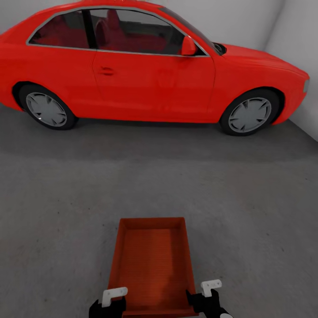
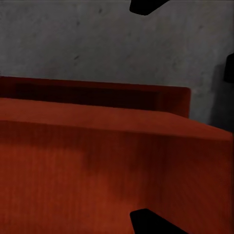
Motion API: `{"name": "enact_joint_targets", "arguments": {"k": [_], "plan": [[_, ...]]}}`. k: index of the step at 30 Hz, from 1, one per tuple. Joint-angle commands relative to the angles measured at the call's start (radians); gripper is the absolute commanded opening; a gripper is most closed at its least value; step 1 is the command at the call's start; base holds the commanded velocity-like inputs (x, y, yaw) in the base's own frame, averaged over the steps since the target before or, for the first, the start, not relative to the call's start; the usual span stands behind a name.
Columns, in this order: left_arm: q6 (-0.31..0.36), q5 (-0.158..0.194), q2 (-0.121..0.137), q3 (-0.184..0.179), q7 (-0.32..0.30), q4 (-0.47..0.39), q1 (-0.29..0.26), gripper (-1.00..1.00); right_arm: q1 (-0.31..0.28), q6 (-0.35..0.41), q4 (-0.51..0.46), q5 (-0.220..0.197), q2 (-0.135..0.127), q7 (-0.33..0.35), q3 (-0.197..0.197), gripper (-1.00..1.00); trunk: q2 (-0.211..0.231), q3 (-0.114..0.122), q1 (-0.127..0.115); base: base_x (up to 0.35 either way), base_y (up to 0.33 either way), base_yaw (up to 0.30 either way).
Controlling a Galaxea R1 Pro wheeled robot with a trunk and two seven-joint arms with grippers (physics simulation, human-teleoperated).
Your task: Move the two storage containers from the living room to the garage. In the garage, place one container on the floor and stack the other container on top of it (either order is fine).
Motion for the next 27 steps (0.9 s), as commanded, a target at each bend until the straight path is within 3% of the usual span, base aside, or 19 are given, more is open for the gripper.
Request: {"name": "enact_joint_targets", "arguments": {"k": [1, 27], "plan": [[0.007, -0.006, 0.000, -0.002, 0.005, -0.002, 0.000, 1.00, -0.001, -0.003, 0.000, 0.010, 0.001, 0.007, -0.007, 1.00, 0.007, 0.003, -0.004, 0.000, 0.000, 0.000], [0.007, -0.006, 0.000, -0.002, 0.007, -0.002, 0.000, 1.00, 0.000, -0.003, 0.000, 0.010, 0.001, 0.006, -0.007, 1.00, 0.189, 0.084, -0.104, 0.000, 0.000, 0.000]]}}
